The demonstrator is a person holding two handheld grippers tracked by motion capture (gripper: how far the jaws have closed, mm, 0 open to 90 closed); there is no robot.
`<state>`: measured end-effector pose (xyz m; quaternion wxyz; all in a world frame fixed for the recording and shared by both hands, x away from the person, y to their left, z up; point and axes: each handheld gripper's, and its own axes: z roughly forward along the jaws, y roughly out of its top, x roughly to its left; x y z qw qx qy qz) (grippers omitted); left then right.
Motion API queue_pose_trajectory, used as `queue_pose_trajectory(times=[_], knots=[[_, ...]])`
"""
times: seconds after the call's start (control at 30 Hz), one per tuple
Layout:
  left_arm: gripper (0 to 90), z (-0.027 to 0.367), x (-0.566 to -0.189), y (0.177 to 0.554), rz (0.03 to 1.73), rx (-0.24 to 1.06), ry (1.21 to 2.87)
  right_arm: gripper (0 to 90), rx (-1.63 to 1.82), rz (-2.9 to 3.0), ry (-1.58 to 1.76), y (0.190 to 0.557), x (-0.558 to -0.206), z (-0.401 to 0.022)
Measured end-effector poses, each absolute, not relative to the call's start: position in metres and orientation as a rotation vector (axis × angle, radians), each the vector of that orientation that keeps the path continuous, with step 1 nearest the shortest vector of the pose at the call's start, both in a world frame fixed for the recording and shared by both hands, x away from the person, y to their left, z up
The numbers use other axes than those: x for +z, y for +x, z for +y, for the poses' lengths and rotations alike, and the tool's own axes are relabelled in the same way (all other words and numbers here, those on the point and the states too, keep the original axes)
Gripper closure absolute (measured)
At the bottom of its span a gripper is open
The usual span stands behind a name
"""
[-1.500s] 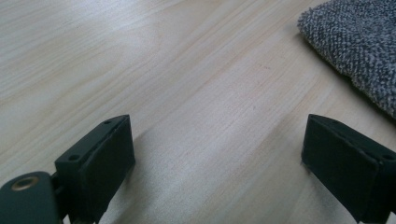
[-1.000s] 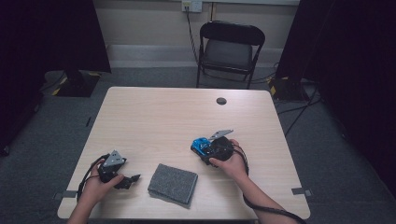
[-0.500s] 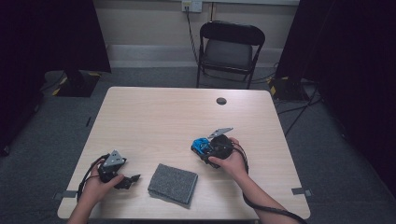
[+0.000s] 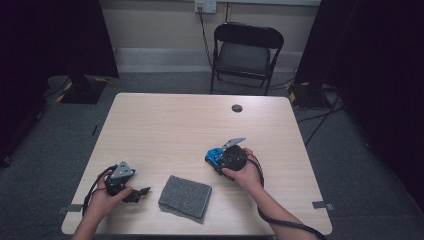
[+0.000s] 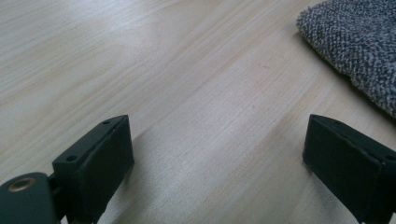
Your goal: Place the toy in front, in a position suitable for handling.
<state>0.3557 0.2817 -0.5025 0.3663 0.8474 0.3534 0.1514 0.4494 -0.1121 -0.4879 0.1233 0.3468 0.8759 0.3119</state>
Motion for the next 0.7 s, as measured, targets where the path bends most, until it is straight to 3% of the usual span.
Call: queue_pose_trajectory(times=[0.7], knots=[[7.6, 0.2819, -0.5023, 0.3559, 0.904, 0.395, 2.182, 25.8, 0.928, 2.584, 1.021, 0.4509, -0.4803, -0.1174]])
